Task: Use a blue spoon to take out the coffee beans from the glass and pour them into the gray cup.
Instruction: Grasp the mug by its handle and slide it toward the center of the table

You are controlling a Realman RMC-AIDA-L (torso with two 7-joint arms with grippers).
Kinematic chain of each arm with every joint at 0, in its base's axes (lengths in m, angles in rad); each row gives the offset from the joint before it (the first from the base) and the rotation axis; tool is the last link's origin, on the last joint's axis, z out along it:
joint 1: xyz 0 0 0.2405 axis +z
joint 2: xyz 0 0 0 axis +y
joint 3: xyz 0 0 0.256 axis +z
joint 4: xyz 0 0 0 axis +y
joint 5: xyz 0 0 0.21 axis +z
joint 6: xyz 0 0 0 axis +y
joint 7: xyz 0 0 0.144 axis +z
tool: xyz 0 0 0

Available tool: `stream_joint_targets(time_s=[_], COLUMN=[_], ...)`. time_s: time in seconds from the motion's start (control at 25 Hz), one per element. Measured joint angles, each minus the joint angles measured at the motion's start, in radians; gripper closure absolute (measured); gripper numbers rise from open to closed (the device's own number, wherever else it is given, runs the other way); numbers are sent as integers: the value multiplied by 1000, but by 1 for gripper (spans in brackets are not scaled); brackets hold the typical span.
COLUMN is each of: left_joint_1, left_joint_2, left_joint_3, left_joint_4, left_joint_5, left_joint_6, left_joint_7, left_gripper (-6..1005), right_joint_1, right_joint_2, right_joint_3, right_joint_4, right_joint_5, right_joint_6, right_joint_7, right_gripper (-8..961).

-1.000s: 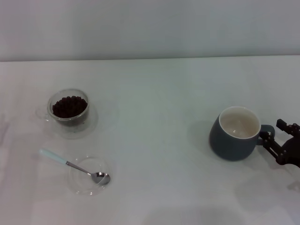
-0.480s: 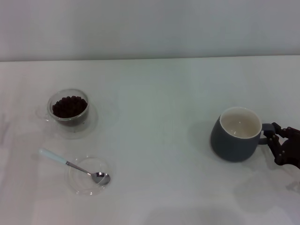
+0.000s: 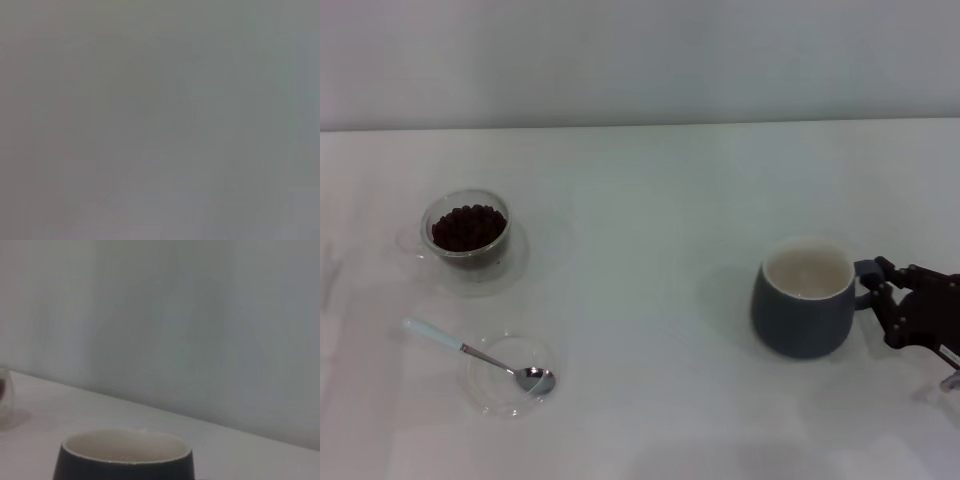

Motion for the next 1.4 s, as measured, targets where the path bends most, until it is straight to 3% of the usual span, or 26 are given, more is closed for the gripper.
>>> stream_joint_targets(time_s=[0.56, 1.0, 1.4], left_joint_1=[-1, 5, 8], left_joint_2=[-4, -5, -6], left_joint_3=[5, 6, 6], left_joint_4=[-1, -8, -3], left_joint_5=[7, 8, 10], left_joint_6=[7, 13, 14], left_joint_7=[-1, -11, -19], left_gripper=[111, 111, 111], right_joint_1=[23, 87, 111], right_joint_2=[15, 15, 14], right_joint_3=[-155, -579, -621], right_joint_4=[-106, -229, -230], right_joint_5=[24, 398, 458], right_joint_6=[28, 202, 230], right_joint_7=[1, -132, -152], right_gripper=[807, 807, 808])
